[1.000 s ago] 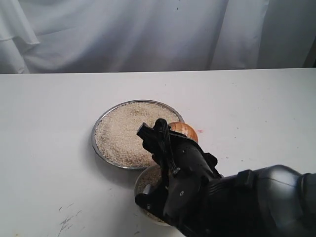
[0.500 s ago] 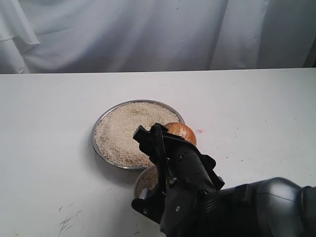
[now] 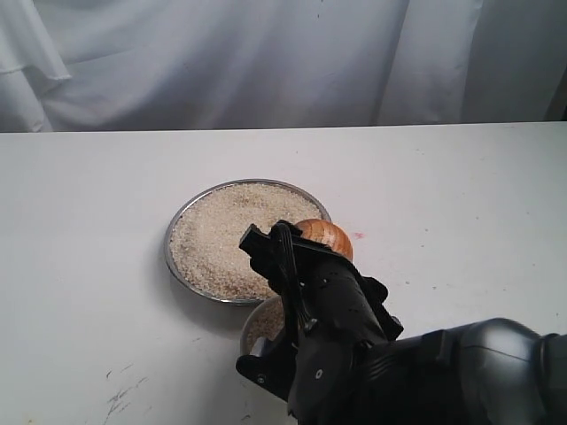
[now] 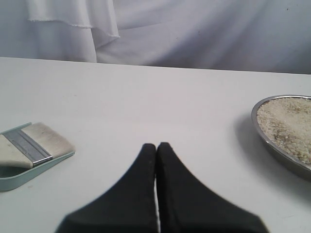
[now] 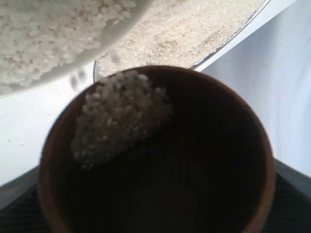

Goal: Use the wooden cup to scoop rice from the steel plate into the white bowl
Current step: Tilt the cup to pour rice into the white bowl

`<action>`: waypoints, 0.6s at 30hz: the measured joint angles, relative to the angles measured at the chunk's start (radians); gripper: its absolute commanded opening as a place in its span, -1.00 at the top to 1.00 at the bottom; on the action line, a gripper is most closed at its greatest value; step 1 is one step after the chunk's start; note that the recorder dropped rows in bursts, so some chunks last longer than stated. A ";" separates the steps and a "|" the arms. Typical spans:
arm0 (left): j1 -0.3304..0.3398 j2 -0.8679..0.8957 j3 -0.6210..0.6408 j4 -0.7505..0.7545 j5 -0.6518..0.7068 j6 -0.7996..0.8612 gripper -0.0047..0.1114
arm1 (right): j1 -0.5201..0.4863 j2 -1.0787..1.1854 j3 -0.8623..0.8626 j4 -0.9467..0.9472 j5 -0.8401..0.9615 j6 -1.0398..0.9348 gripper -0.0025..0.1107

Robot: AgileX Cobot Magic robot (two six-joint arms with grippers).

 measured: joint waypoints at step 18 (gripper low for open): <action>0.000 0.000 0.000 0.000 0.000 0.000 0.92 | 0.006 -0.001 0.012 -0.030 0.047 -0.014 0.96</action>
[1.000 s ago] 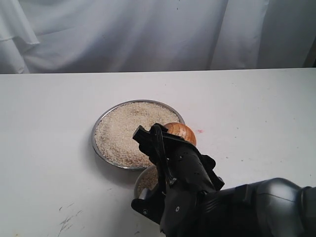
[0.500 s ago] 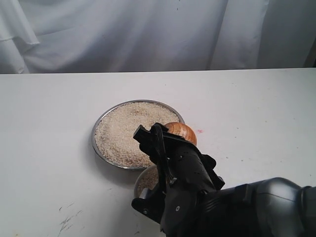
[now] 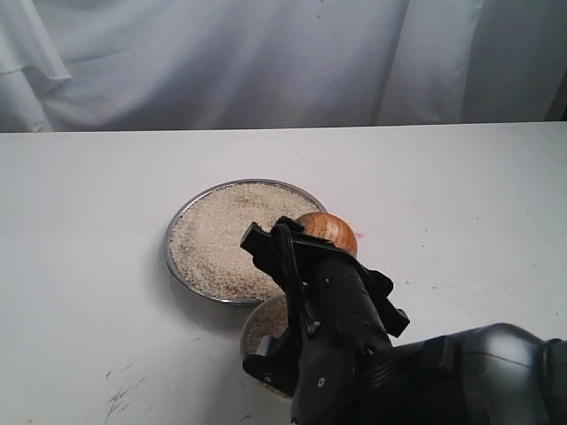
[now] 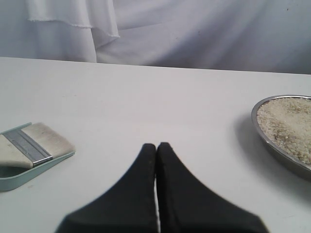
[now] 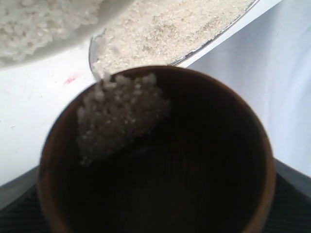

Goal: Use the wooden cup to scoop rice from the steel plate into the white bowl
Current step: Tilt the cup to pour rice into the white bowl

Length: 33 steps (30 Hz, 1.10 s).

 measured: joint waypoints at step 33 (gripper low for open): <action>0.000 0.000 0.000 0.000 0.000 0.000 0.92 | 0.019 -0.063 0.069 -0.044 -0.046 -0.057 0.96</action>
